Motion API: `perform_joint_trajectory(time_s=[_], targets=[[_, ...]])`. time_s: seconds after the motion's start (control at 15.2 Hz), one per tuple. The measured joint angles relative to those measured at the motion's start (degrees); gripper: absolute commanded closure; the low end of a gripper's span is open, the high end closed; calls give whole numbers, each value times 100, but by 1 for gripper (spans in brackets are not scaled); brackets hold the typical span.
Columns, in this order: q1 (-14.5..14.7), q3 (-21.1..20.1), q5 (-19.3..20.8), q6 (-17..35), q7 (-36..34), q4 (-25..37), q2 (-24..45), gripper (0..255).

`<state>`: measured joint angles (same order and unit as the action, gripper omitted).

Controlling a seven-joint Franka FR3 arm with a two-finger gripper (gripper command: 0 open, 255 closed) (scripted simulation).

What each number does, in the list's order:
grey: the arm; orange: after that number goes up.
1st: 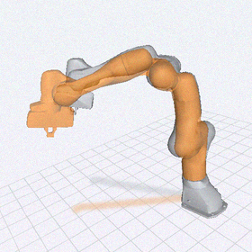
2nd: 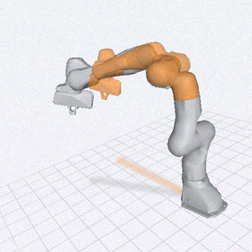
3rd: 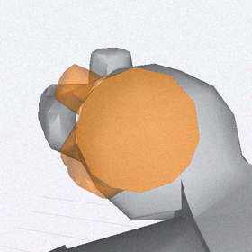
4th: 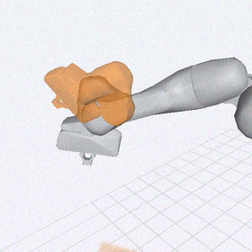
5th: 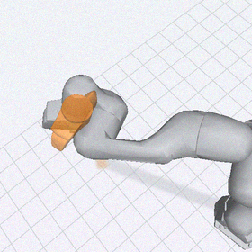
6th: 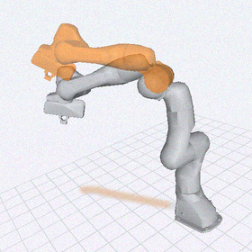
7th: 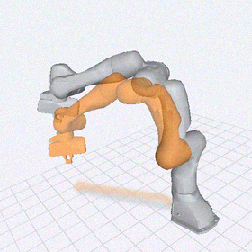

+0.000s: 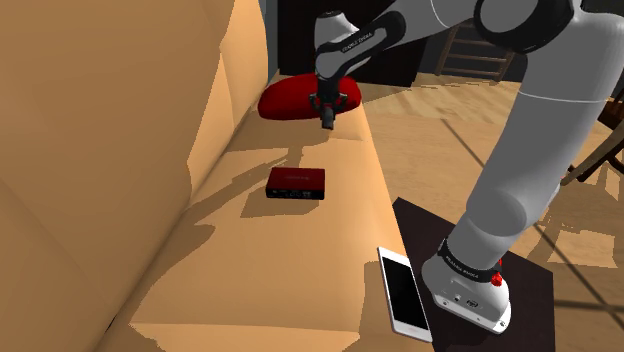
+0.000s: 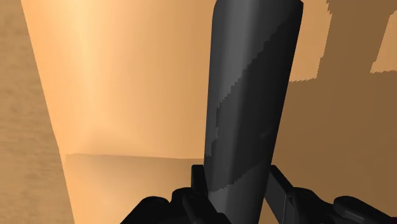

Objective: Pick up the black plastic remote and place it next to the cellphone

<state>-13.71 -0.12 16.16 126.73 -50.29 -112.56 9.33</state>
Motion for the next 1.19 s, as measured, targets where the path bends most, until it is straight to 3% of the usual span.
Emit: perform_joint_trajectory(time_s=[0.59,1.19], targets=[[351,-318,62,145,-753,-1799,-1490,255],[868,-868,-258,-65,-1556,-3276,-2994,255]])
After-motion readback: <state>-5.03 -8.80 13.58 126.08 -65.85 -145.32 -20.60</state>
